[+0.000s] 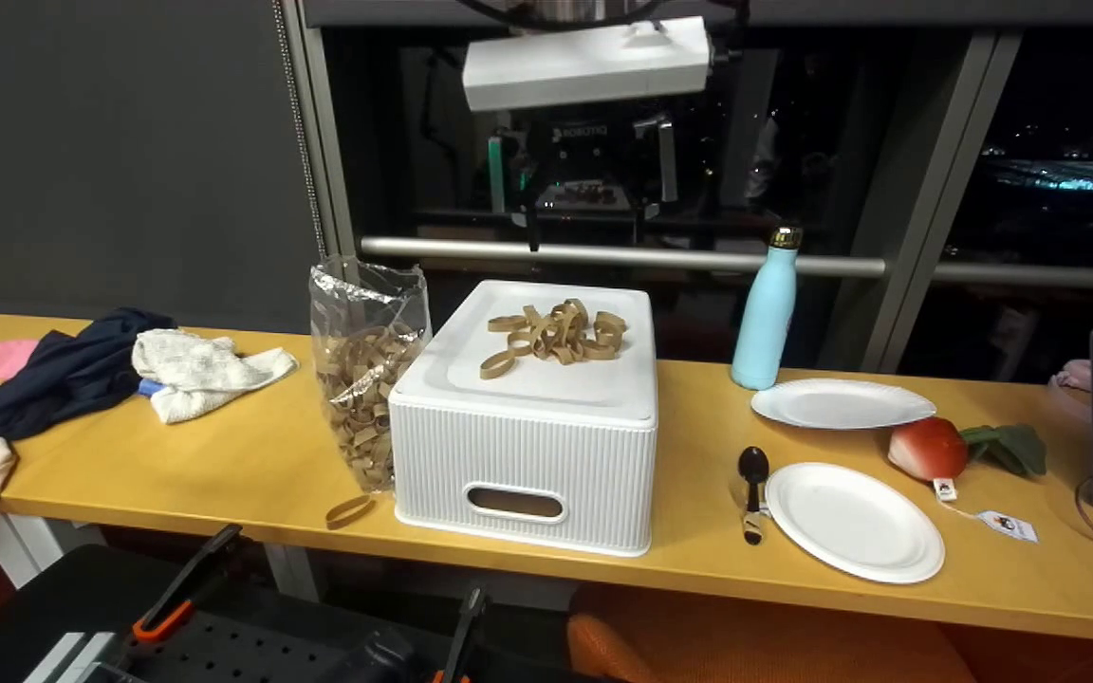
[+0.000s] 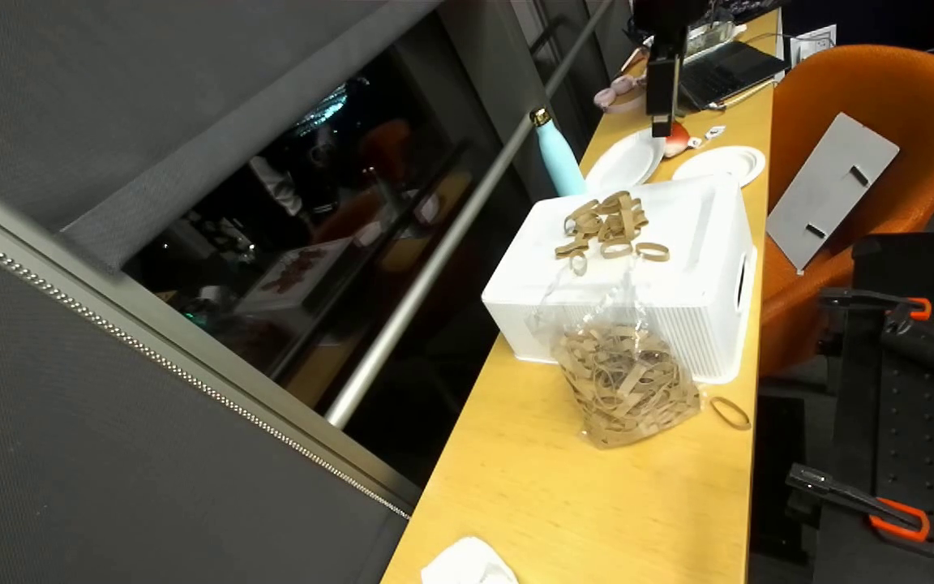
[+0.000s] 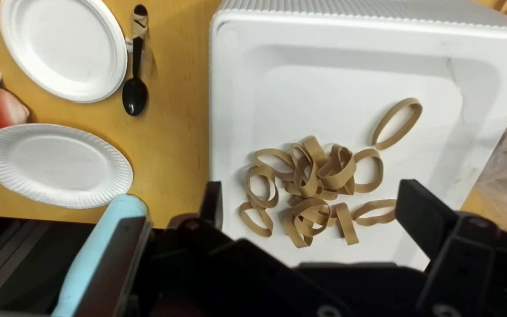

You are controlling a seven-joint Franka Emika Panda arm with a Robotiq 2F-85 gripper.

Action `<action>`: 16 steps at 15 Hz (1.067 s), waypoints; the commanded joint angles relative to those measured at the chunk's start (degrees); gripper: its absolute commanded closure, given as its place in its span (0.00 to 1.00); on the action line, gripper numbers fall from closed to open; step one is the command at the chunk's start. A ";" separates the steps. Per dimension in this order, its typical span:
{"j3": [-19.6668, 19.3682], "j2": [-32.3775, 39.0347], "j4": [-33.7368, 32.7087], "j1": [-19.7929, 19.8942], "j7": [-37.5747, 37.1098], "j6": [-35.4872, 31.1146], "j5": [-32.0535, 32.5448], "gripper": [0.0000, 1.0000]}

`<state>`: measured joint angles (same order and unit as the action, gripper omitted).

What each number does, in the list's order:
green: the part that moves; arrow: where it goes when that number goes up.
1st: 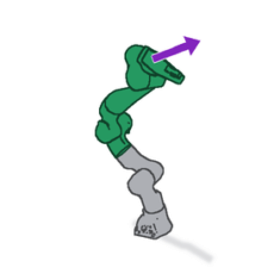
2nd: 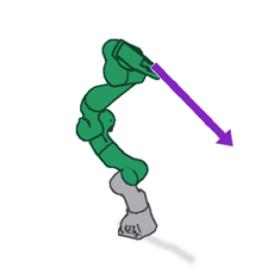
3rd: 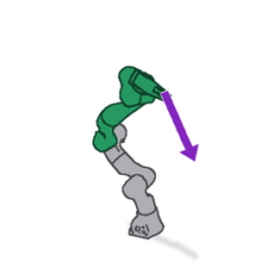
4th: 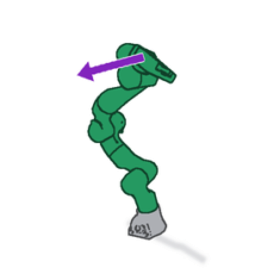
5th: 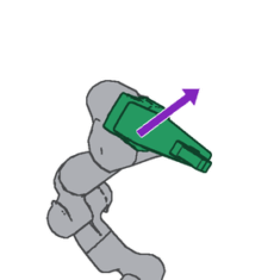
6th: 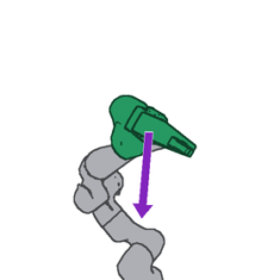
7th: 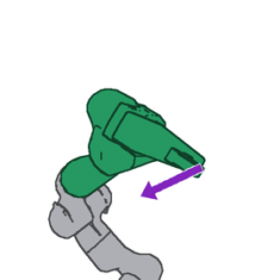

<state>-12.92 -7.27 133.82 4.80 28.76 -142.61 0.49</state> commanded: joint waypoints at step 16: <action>11.76 27.66 -19.04 9.11 21.17 -2.99 -20.22 0.00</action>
<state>-3.43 18.10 117.68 11.33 49.29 -147.40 -18.46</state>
